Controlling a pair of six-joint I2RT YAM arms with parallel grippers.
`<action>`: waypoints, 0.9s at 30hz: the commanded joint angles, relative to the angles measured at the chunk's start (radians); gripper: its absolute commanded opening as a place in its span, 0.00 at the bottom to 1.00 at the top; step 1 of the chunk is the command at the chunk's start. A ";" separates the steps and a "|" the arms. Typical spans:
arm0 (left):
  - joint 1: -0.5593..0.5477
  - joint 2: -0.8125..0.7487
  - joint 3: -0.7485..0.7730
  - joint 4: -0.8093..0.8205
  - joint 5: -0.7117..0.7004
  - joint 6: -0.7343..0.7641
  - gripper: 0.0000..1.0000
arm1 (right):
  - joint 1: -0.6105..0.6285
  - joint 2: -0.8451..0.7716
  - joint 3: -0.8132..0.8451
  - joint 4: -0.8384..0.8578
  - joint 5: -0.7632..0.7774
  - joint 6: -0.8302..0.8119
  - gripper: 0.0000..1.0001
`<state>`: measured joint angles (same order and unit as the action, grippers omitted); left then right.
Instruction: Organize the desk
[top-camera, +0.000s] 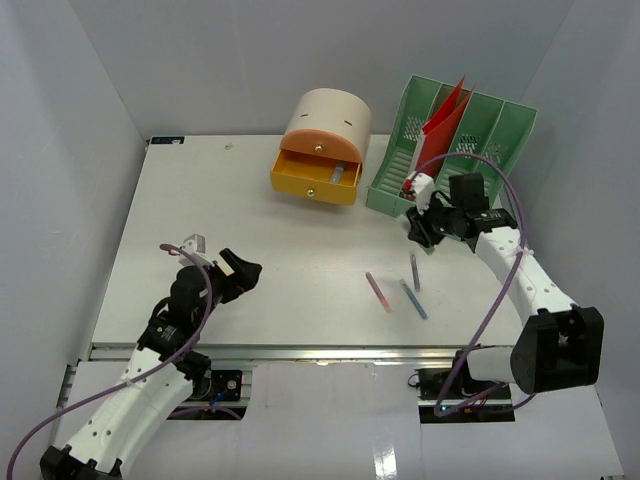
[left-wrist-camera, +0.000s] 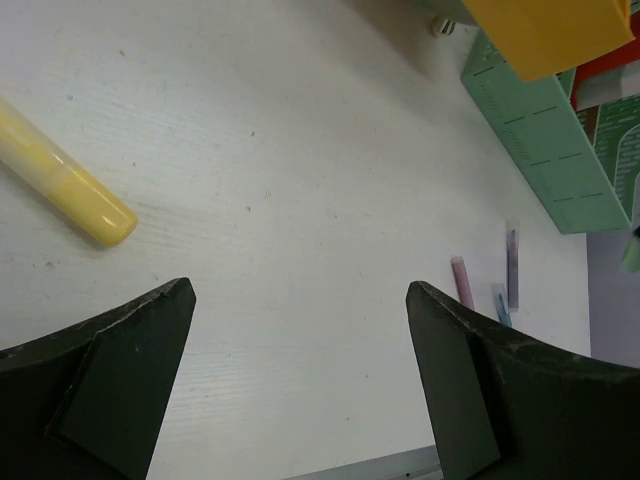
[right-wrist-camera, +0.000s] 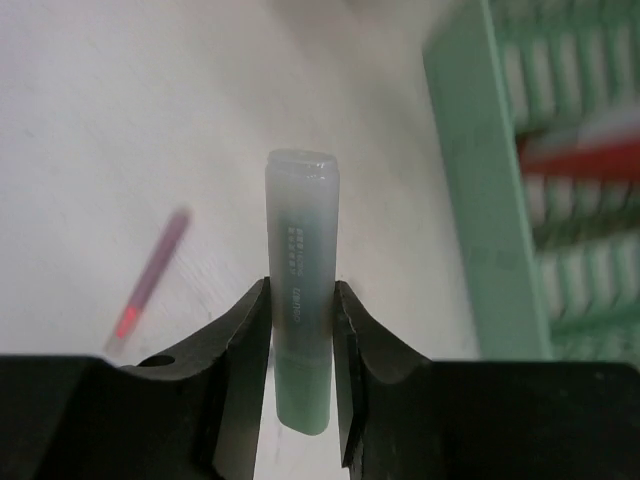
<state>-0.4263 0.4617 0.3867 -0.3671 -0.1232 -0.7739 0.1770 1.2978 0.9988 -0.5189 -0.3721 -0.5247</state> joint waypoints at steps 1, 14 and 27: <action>0.007 0.058 -0.007 0.012 0.050 -0.103 0.98 | 0.273 -0.002 0.169 0.051 -0.102 -0.302 0.08; 0.035 0.134 0.012 -0.060 0.016 -0.224 0.95 | 0.489 0.590 0.933 0.122 0.194 -0.365 0.09; 0.085 0.227 0.051 -0.051 0.049 -0.179 0.92 | 0.487 0.661 0.892 0.198 0.302 -0.376 0.47</action>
<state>-0.3781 0.6502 0.3957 -0.4411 -0.0996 -0.9765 0.6624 1.9778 1.8948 -0.3864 -0.1211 -0.9055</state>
